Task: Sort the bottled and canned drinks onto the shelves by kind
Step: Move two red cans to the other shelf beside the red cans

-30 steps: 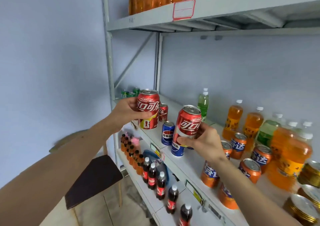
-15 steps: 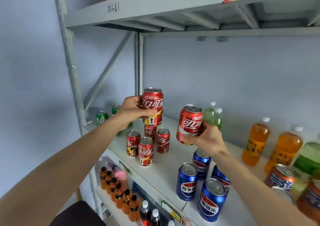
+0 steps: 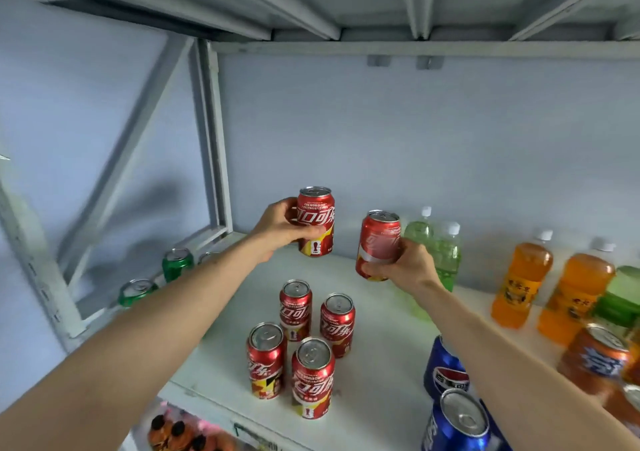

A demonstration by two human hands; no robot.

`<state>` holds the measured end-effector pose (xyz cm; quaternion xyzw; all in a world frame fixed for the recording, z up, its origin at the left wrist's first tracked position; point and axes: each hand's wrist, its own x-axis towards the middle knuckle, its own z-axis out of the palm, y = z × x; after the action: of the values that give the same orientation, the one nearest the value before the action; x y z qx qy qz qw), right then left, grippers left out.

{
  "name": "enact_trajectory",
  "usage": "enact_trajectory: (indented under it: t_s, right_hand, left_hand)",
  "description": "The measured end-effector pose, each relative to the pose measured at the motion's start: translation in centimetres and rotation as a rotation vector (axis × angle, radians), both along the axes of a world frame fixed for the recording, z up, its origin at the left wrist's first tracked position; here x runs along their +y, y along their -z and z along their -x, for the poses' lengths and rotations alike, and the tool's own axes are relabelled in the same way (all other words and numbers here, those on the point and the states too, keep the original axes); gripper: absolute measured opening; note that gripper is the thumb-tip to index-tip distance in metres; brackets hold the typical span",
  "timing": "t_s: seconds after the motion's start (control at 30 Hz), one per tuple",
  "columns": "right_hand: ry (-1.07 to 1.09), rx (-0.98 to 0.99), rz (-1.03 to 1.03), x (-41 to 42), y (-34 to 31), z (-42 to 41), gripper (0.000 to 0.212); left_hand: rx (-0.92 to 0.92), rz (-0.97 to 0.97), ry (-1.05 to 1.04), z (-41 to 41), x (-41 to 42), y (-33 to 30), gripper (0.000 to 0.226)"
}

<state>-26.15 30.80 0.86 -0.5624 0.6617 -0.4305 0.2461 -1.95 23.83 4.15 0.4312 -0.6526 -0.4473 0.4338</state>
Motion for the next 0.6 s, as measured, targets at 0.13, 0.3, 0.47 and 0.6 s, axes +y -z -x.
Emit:
enact_trajectory:
  t_s: [0.13,0.3,0.47,0.6]
  right_hand:
    - [0.042,0.008,-0.062,-3.6,2.5,-0.6,0.046]
    - [0.1,-0.013,-0.126,-7.1,4.7,-0.8,0.055]
    - [0.164,-0.082,-0.173,-8.6,8.3,-1.7,0.059]
    - [0.178,-0.084,-0.194,-9.5,10.8,-1.9,0.061]
  left_hand:
    - [-0.01,-0.047,-0.017,0.2,-3.8,2.9,0.069]
    - [-0.049,-0.078,-0.033,0.9,-8.0,5.4,0.068]
    - [-0.129,-0.105,0.013,1.2,-11.1,8.7,0.069]
    - [-0.23,-0.116,0.076,1.5,-12.9,11.2,0.07]
